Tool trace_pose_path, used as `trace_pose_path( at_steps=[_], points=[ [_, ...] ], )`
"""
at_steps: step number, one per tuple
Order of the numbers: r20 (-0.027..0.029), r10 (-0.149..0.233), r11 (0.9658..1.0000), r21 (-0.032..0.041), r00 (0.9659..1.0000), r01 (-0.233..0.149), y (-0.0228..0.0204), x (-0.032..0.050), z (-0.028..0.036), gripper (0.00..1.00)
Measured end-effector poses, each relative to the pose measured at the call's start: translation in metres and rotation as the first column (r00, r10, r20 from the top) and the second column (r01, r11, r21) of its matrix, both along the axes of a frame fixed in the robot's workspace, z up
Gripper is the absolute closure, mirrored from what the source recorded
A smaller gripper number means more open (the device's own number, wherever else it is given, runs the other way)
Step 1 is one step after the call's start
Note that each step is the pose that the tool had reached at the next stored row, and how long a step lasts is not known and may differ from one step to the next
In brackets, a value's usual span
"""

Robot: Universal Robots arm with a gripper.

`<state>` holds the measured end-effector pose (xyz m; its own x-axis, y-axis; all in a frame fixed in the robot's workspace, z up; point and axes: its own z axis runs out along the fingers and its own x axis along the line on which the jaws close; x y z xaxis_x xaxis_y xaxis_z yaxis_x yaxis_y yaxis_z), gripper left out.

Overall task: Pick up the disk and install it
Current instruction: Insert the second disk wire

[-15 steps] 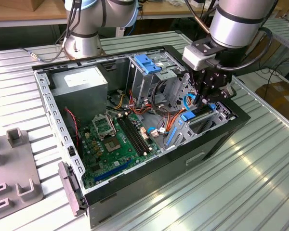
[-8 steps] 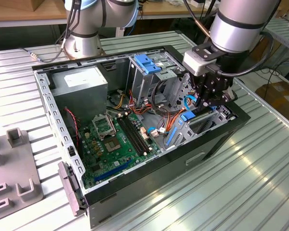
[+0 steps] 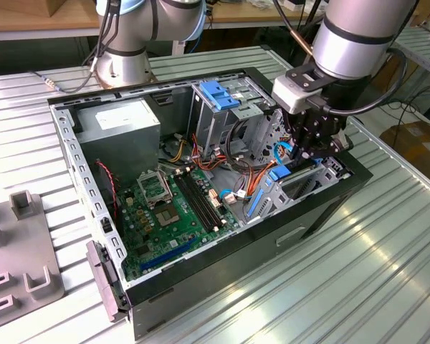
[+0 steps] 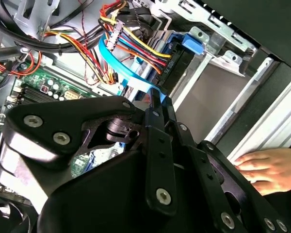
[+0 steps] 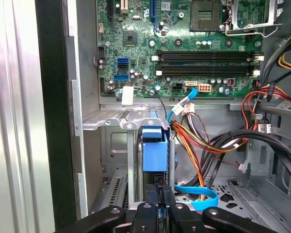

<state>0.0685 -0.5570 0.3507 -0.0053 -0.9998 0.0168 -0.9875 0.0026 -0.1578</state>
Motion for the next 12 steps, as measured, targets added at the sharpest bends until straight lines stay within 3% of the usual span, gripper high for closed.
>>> trace_pose_path(
  at_steps=[2, 4, 6, 8, 12],
  points=[
    [0.0, 0.0, 0.9997, 0.0248, 1.0, 0.0, 0.0, 0.0, -0.0006, 0.84],
    [0.0001, 0.0, 0.9994, 0.0334, 1.0, 0.0, -0.0009, 0.0001, -0.001, 0.84],
    [0.0, 0.0, 0.9993, 0.037, 1.0, 0.0, -0.0042, 0.0002, -0.0021, 0.84],
    [0.0, 0.0, 0.9985, 0.0554, 1.0, 0.0, -0.0071, 0.0003, -0.0028, 0.84],
    [0.0, 0.0, 0.9973, 0.0739, 1.0, 0.0, -0.0105, 0.0012, -0.0033, 0.84]
  ],
)
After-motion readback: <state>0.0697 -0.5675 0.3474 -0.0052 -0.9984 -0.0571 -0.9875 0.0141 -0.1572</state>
